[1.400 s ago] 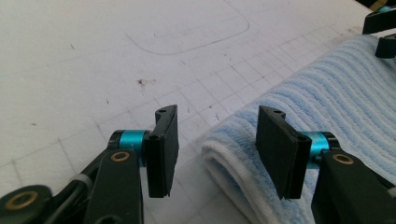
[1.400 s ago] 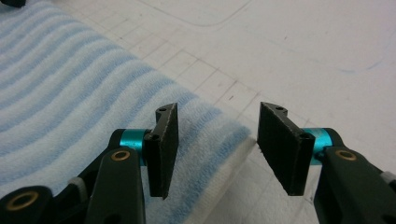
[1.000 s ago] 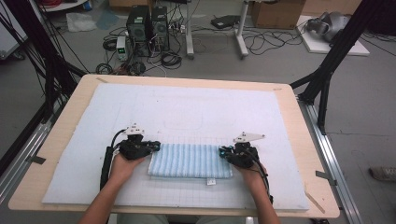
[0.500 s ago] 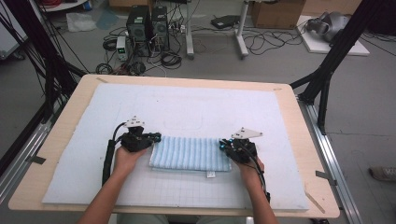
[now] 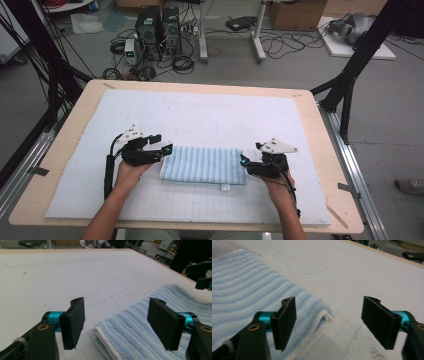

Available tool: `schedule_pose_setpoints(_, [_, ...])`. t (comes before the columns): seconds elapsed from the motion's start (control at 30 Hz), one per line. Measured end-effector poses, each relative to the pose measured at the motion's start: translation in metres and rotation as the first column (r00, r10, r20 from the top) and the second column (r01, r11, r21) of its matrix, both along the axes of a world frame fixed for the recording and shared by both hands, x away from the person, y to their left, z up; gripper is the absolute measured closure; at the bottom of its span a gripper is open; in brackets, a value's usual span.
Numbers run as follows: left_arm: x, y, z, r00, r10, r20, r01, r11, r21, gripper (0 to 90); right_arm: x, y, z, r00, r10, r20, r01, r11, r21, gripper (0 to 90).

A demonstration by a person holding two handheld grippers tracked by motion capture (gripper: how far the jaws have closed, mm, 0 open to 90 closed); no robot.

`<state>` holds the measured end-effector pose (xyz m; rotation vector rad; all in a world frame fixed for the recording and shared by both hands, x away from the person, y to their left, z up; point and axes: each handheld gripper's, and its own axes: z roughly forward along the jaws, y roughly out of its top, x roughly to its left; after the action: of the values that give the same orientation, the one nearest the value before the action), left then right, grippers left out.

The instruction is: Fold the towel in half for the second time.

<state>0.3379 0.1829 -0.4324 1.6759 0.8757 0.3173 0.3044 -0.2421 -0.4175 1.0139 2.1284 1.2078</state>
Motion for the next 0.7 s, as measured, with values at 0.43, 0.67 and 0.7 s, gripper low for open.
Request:
schedule_pose_setpoints(0.43, [-0.02,0.022,0.011,0.9962,0.05,0.071,-0.051,0.9987,0.004,17.6,-0.023,-0.043,0.012,0.9979,-0.029,0.058,0.025,0.998,0.063,9.8])
schedule_pose_setpoints(0.67, [-0.029,0.034,0.015,0.9939,0.069,0.086,-0.07,0.9975,0.007,17.7,-0.027,-0.046,0.013,0.9971,-0.047,0.061,0.043,0.997,0.068,9.8])
schedule_pose_setpoints(0.7, [-0.03,0.035,0.016,0.9933,0.075,0.088,-0.076,0.9971,0.007,17.7,-0.028,-0.045,0.013,0.9972,-0.051,0.055,0.047,0.996,0.074,9.8])
